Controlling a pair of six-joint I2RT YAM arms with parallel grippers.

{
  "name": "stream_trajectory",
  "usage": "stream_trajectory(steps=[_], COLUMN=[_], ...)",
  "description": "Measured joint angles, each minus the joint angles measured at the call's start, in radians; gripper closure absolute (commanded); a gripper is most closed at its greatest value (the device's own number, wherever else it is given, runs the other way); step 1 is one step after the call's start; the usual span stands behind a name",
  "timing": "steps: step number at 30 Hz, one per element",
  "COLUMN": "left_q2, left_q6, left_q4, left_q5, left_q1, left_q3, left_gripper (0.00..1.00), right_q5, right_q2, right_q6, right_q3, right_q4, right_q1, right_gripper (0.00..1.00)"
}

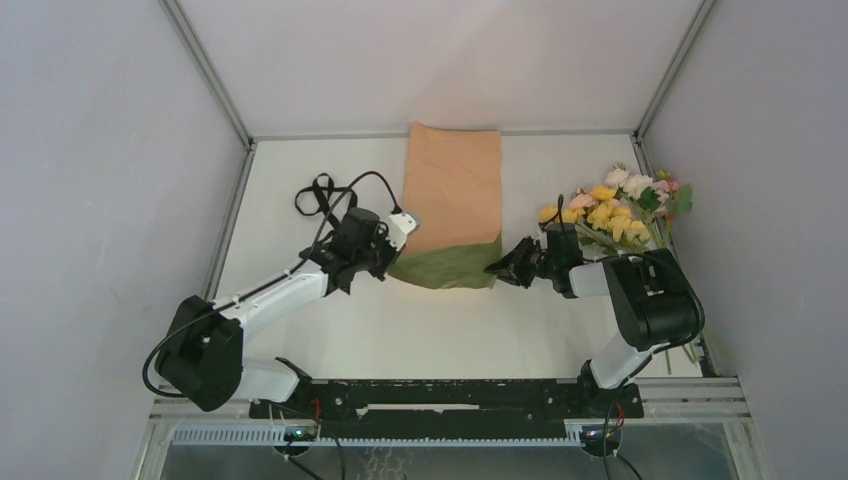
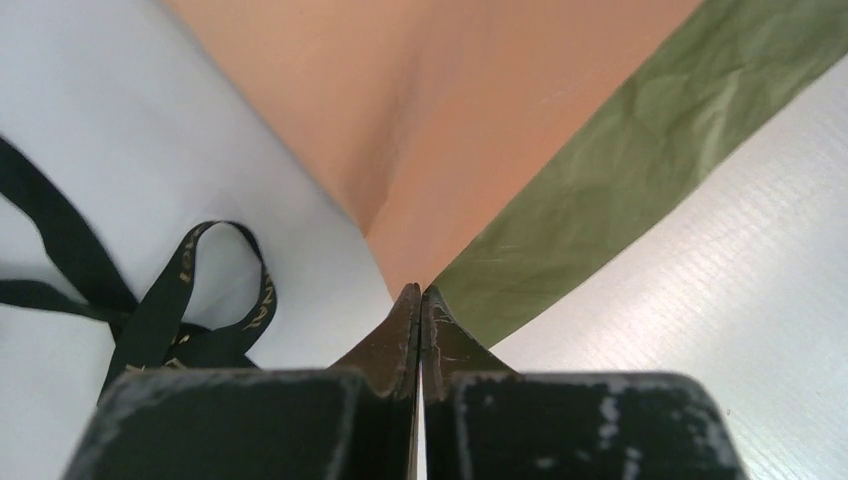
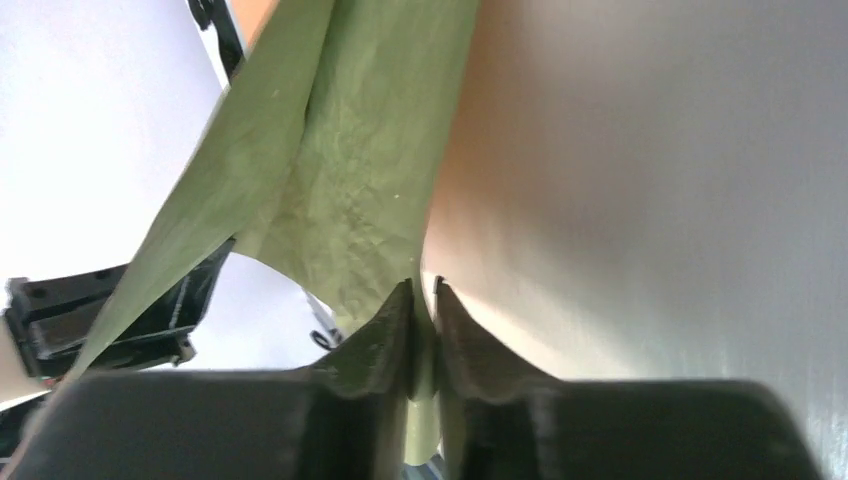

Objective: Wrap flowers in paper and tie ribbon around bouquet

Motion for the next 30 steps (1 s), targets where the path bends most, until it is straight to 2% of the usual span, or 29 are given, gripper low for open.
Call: stream_trajectory(steps=[1,8,13,19,21,25,26,28,30], left_q2=[0.0,0.0,-0.006,-0.113,-0.13,-0.131,-0.131,-0.131,-0.131], left_q6=[-0.006,-0.051,-0.103,-0.183,-0.202,-0.225,-0.223,-0.227,-0.221], left_q4=[-0.005,-0.035,-0.049,-0.023,-0.01,-0.004,-0.005,-0.019,-0.038], left_q5=[0.008,0.102,0.189,0.338,0.395,0.474,0.485,0.506,0.508], left_q1=[0.016,0.162,0.324,0.543,0.6,0.669,0.678,0.699,0.713], left_q3=[0.001,0.001,0.002,0.001,0.001,-0.011,-0.016,-0.027,-0.029], left_gripper=[1.0,1.0,1.0,1.0,0.96,0.52,0.45,0.35,0.3], right_q5=[0.0,0.02,0.133,0.354,0.417,0.549,0.583,0.625,0.654], right_q2=[0.0,0.0,-0.031,-0.117,-0.14,-0.173,-0.186,-0.211,-0.257], right_q6=[0.006,-0.017,-0.14,-0.323,-0.38,-0.463,-0.478,-0.486,-0.478], right_q3=[0.0,0.056,0.348,0.686,0.753,0.821,0.821,0.808,0.754], right_q4=[0.002,-0.047,-0.273,-0.526,-0.594,-0.733,-0.775,-0.835,-0.868], right_q1=[0.0,0.055,0.211,0.386,0.443,0.545,0.567,0.592,0.597], right_gripper=[1.0,1.0,1.0,1.0,1.0,1.0,1.0,1.0,1.0])
